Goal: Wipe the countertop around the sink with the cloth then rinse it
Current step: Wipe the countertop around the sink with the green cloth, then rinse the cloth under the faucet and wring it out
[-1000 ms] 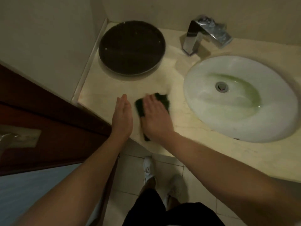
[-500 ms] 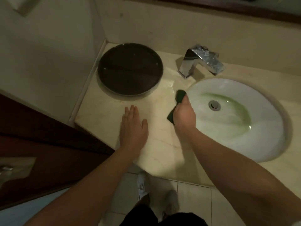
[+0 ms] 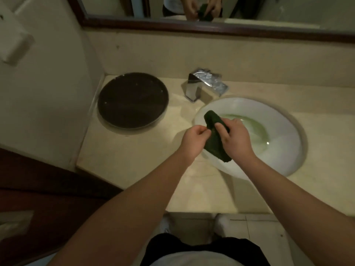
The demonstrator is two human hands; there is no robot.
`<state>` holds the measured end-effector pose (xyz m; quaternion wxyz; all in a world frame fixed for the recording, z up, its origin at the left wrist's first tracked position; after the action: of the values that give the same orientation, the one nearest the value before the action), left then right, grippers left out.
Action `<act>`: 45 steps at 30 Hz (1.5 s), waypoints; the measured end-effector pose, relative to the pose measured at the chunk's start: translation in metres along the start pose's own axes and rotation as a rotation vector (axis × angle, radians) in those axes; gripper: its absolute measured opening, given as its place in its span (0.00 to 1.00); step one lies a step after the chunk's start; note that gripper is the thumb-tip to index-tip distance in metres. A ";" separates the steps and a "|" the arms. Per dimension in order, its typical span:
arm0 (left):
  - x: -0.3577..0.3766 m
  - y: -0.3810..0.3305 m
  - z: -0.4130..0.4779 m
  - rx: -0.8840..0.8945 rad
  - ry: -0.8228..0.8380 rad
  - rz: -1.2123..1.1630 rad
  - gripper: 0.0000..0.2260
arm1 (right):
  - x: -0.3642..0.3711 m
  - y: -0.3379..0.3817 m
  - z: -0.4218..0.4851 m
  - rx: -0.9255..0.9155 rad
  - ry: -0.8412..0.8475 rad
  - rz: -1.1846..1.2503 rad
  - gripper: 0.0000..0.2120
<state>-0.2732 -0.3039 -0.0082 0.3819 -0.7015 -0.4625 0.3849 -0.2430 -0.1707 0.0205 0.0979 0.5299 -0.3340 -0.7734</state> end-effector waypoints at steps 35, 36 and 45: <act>0.134 -0.044 0.064 -0.120 0.014 -0.530 0.18 | -0.110 -0.115 0.111 0.560 0.003 0.957 0.13; 0.132 -0.042 0.067 -0.201 0.026 -0.699 0.20 | -0.098 -0.116 0.104 0.585 0.044 0.930 0.13; 0.108 -0.026 0.108 -0.431 -0.034 -1.264 0.13 | -0.001 -0.120 0.100 0.397 0.429 0.243 0.16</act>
<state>-0.3488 -0.1759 -0.0494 0.3778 -0.3500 -0.8572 -0.0029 -0.3066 -0.0379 -0.0321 0.1527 0.6459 -0.5110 -0.5462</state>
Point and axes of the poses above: each hand's wrist, its own z-axis towards the middle knuckle, its own x-axis out of the palm, y = z × x, the point moved 6 cm from there along z, towards the middle knuckle, and after that the axes turned 9 degrees about -y, right-handed, at the moved point
